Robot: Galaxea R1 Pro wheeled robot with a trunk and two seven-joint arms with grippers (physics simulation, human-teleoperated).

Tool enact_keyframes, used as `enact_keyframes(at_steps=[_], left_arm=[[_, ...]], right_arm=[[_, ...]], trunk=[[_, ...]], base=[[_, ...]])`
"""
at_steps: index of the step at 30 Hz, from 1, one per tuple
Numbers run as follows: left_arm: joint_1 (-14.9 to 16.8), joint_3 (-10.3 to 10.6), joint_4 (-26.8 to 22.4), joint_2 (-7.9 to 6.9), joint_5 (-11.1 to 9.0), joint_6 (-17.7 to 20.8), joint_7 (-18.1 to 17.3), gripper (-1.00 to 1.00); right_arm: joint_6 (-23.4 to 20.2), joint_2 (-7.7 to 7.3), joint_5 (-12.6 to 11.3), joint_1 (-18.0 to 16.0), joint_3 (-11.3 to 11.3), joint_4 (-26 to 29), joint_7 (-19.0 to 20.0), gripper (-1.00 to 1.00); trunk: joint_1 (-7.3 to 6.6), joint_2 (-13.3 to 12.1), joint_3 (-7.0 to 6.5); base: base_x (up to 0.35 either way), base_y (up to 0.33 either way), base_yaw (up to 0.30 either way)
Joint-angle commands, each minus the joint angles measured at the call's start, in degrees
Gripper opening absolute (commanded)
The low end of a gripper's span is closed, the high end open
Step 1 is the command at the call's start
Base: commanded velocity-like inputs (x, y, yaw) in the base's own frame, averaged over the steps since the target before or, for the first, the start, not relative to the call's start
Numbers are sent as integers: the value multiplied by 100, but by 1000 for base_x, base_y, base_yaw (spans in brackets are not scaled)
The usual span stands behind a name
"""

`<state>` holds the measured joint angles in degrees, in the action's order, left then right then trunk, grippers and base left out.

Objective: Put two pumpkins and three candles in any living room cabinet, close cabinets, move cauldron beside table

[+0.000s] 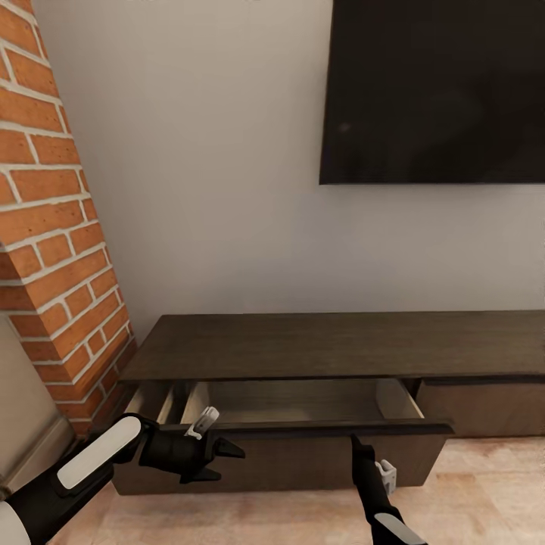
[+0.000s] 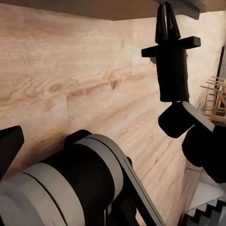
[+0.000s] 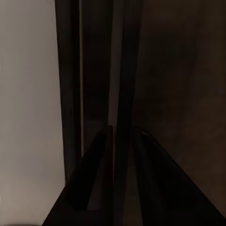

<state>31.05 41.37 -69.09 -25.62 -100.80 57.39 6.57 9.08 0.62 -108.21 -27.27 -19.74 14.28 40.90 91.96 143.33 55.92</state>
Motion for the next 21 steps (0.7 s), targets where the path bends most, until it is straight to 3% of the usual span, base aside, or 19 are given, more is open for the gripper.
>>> enact_keyframes(at_steps=[1, 21], left_arm=[[6, 11, -4, -4, -62, 0, 56, 100], [5, 10, -3, -4, -62, 0, 59, 100]], right_arm=[[55, 1, 1, -7, -82, 110, 58, -100], [50, -1, 1, -7, -82, 110, 58, -100]], trunk=[[-3, 4, 5], [-3, 4, 5]], base=[[-62, 0, 0], [-98, 0, 0]])
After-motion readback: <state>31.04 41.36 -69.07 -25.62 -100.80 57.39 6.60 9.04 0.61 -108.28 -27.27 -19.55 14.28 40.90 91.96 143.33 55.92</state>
